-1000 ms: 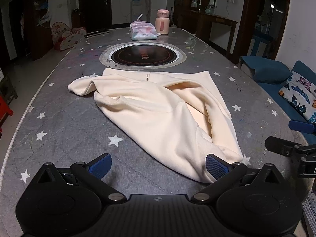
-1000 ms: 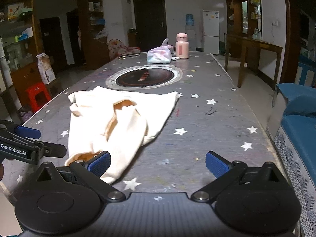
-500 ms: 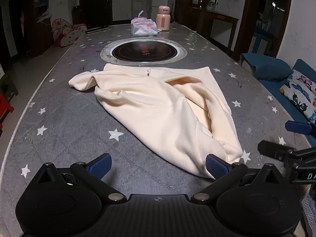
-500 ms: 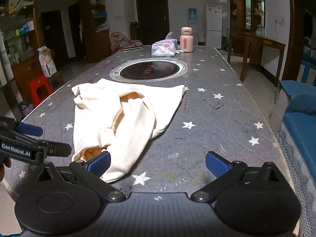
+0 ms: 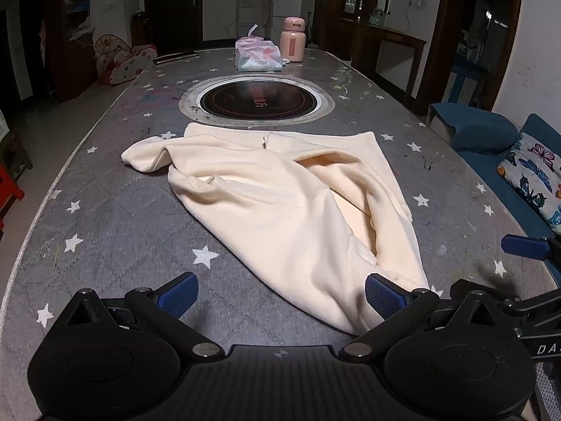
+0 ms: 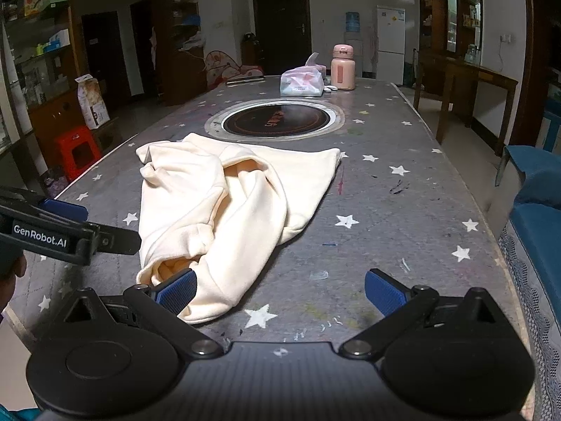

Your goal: Fold clothes

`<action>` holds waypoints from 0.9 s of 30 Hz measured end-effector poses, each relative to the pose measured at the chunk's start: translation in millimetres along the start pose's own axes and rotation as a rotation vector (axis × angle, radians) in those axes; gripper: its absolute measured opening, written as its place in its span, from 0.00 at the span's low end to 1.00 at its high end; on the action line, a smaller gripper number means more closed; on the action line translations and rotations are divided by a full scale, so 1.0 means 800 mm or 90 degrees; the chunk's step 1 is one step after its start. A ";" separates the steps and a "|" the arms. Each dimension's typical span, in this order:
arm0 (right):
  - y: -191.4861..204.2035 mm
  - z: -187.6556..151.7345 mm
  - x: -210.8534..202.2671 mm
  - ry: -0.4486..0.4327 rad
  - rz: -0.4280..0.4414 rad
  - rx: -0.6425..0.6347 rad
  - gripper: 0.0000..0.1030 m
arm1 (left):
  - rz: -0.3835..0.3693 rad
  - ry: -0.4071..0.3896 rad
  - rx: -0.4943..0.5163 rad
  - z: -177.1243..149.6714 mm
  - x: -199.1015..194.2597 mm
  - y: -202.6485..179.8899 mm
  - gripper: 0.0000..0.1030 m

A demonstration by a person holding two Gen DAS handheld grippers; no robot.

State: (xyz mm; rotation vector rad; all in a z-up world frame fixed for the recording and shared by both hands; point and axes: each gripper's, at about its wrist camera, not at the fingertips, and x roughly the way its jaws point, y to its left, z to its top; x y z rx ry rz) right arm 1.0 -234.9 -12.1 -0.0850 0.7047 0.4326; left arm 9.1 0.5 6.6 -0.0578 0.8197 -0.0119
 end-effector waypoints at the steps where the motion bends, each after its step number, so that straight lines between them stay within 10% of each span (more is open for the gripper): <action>1: 0.000 0.001 0.001 0.000 0.000 0.000 1.00 | 0.000 0.000 0.000 0.002 0.001 0.000 1.00; 27: 0.029 -0.021 -0.003 0.052 0.013 -0.028 1.00 | 0.014 0.039 0.005 -0.029 -0.011 -0.015 1.00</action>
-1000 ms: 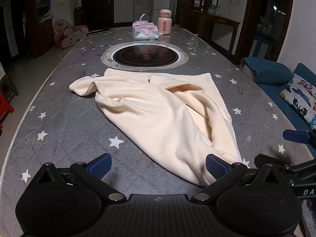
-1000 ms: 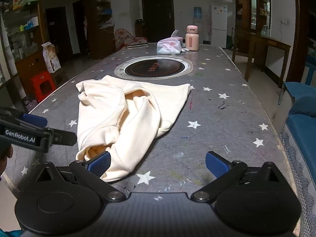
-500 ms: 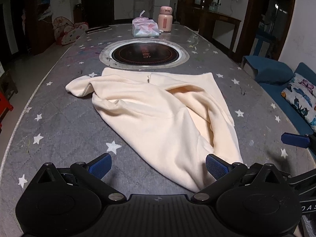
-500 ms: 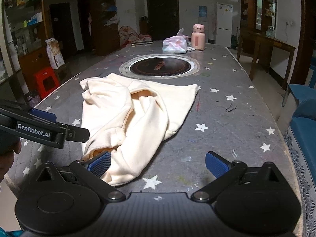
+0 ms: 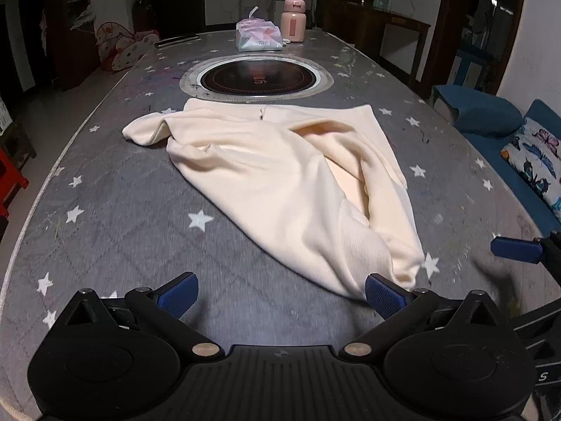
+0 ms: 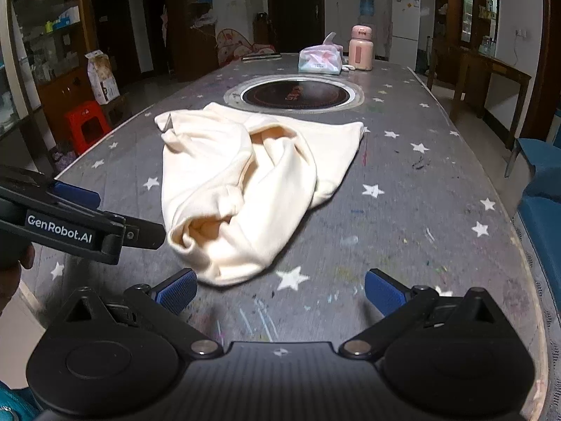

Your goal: Fold clothes

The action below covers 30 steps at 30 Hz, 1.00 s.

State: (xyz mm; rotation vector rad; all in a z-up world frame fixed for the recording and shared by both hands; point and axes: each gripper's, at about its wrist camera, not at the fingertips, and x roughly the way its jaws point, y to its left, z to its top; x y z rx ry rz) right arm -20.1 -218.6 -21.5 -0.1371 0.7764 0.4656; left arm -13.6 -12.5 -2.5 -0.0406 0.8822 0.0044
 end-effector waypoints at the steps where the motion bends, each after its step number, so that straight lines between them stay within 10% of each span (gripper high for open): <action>1: 0.001 -0.001 0.000 0.005 -0.002 -0.002 1.00 | 0.000 -0.001 -0.002 -0.002 -0.002 0.000 1.00; 30: 0.016 -0.010 -0.004 0.010 -0.020 0.020 1.00 | 0.022 0.001 0.000 -0.012 -0.008 0.001 1.00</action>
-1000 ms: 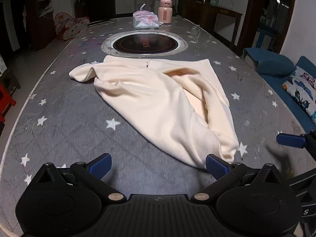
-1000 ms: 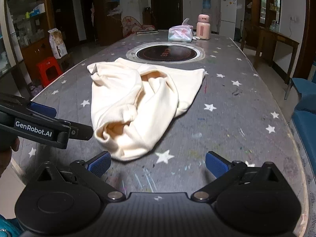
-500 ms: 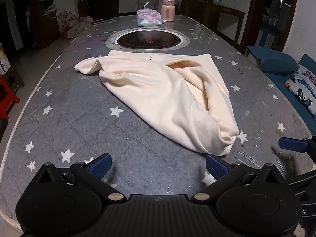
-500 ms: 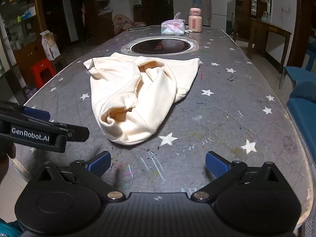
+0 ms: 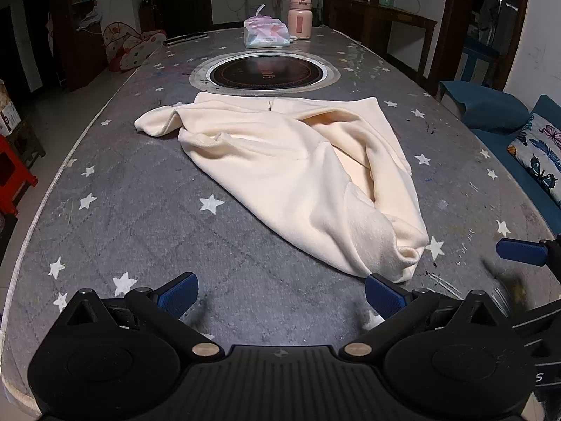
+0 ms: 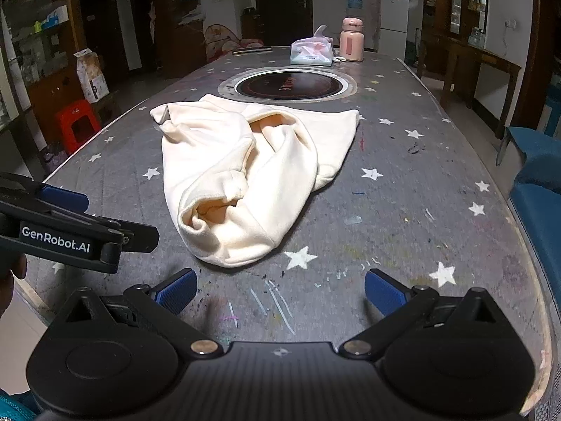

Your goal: Fold clothes

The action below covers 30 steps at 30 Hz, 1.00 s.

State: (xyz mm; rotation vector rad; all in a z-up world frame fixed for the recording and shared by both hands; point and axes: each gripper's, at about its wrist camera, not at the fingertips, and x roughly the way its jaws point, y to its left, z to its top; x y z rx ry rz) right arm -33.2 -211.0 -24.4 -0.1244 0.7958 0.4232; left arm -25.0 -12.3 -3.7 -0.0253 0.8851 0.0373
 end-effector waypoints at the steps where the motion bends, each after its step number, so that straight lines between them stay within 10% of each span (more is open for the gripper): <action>1: 0.000 0.001 0.000 0.000 0.001 -0.002 1.00 | 0.000 -0.001 0.001 0.001 0.000 0.001 1.00; 30: -0.085 0.121 0.066 -0.038 0.006 -0.025 0.76 | -0.029 -0.007 0.038 0.144 0.127 -0.016 0.82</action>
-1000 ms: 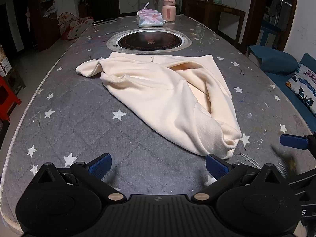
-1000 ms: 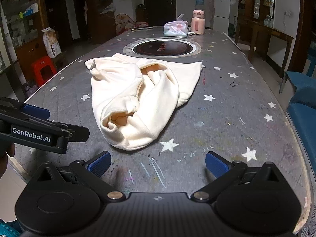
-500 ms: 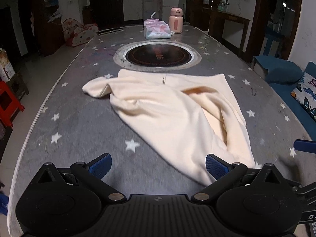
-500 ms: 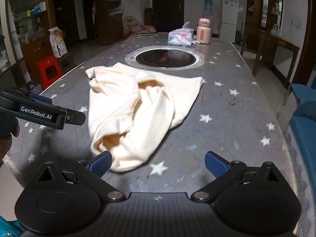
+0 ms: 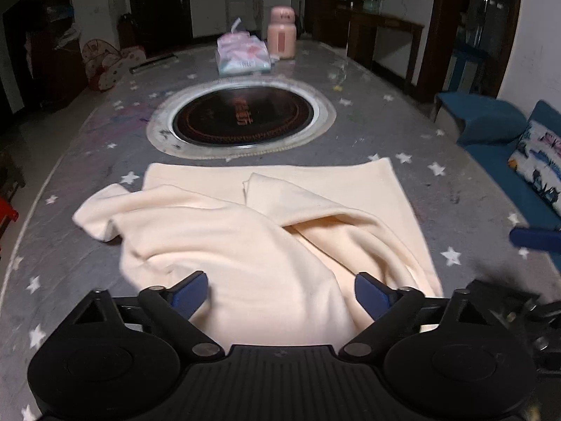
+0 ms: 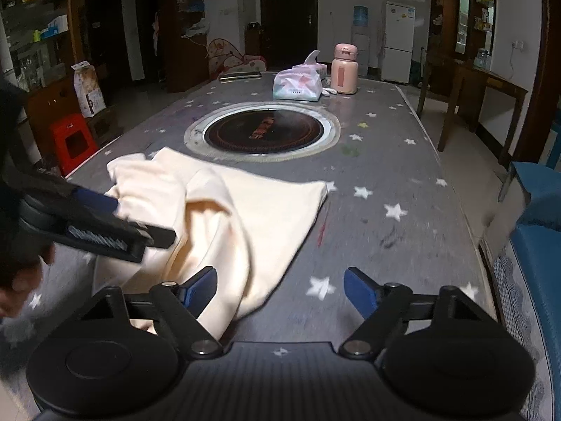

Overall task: Fold clothes
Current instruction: 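Grasp the cream sweatshirt edges with the left tool while the right tool grasps another edge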

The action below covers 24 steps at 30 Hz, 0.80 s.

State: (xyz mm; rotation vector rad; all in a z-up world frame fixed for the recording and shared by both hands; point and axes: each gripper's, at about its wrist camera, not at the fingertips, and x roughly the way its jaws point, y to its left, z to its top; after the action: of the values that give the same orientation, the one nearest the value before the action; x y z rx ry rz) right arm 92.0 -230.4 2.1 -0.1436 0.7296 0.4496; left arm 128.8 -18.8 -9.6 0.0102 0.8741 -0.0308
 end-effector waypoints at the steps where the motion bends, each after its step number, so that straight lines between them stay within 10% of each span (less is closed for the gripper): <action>1: -0.003 0.005 0.006 -0.002 0.001 -0.001 0.74 | 0.003 0.009 0.003 0.002 0.009 -0.001 0.76; 9: 0.005 0.036 0.065 0.027 0.057 -0.039 0.64 | -0.026 0.007 0.005 -0.004 0.012 0.017 0.19; 17: 0.033 0.054 0.130 0.053 0.095 -0.062 0.47 | -0.021 -0.032 -0.059 -0.025 -0.041 0.063 0.13; 24: 0.033 0.056 0.136 0.036 0.109 -0.048 0.11 | 0.008 -0.048 -0.120 -0.064 -0.093 0.113 0.13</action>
State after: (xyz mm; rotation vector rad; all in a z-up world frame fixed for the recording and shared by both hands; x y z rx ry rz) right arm 178.6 -156.7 -37.0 -0.1656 0.7836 0.6380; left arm 44.8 74.1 14.5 -0.1613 0.7982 0.0634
